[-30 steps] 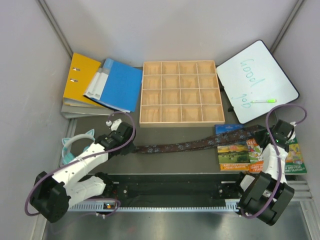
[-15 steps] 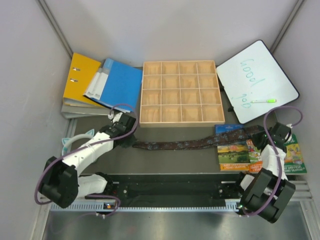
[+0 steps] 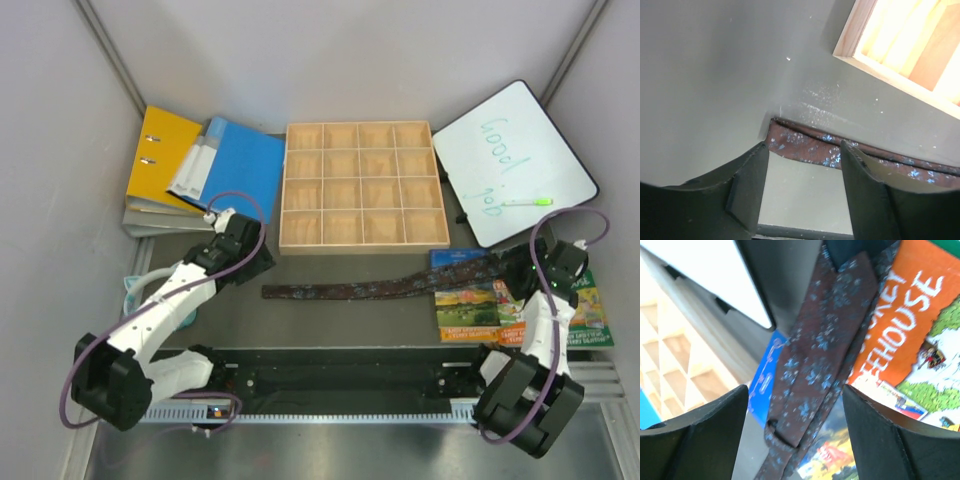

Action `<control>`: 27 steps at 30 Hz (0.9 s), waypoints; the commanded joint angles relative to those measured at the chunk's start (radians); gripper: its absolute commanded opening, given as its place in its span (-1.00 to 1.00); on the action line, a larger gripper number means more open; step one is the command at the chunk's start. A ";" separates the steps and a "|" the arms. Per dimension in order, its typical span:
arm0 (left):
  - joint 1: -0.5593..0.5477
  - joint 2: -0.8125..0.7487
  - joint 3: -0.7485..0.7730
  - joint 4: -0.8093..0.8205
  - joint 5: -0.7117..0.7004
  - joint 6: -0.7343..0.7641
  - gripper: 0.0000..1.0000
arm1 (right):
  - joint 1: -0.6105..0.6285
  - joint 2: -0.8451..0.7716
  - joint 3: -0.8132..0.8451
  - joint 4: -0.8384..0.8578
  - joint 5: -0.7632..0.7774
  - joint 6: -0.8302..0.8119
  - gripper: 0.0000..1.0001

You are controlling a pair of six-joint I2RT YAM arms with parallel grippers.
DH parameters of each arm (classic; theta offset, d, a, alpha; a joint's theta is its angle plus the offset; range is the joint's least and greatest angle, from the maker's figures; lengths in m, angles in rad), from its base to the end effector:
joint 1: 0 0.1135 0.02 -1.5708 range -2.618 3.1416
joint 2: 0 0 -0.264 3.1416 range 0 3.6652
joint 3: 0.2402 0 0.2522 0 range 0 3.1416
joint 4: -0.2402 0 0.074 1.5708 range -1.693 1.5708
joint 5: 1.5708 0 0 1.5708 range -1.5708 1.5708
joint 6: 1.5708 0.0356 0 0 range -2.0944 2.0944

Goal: Roll the ties
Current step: Flatten out the tie at the center of the board.

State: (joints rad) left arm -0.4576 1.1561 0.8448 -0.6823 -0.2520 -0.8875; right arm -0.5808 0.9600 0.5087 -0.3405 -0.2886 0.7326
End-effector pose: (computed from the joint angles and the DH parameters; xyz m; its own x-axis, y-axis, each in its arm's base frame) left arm 0.2052 -0.0912 0.2463 -0.7118 -0.4866 -0.5066 -0.3899 0.8736 -0.2913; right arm 0.1654 -0.0964 0.2000 -0.2023 0.8997 -0.3869 0.6647 0.4162 0.6205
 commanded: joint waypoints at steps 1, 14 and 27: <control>0.005 -0.096 -0.094 0.030 0.012 -0.028 0.20 | -0.005 -0.075 0.022 -0.055 -0.058 -0.025 0.48; 0.005 -0.102 -0.259 0.181 0.125 -0.044 0.15 | 0.413 -0.230 0.105 -0.239 -0.037 -0.022 0.29; 0.005 -0.111 -0.322 0.233 0.062 -0.016 0.04 | 0.458 -0.291 0.100 -0.305 -0.058 -0.024 0.12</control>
State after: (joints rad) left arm -0.4568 1.0424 0.5289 -0.5144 -0.1547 -0.9207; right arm -0.1329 0.6823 0.5777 -0.6373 -0.3420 0.7174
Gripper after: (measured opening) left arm 0.523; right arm 0.567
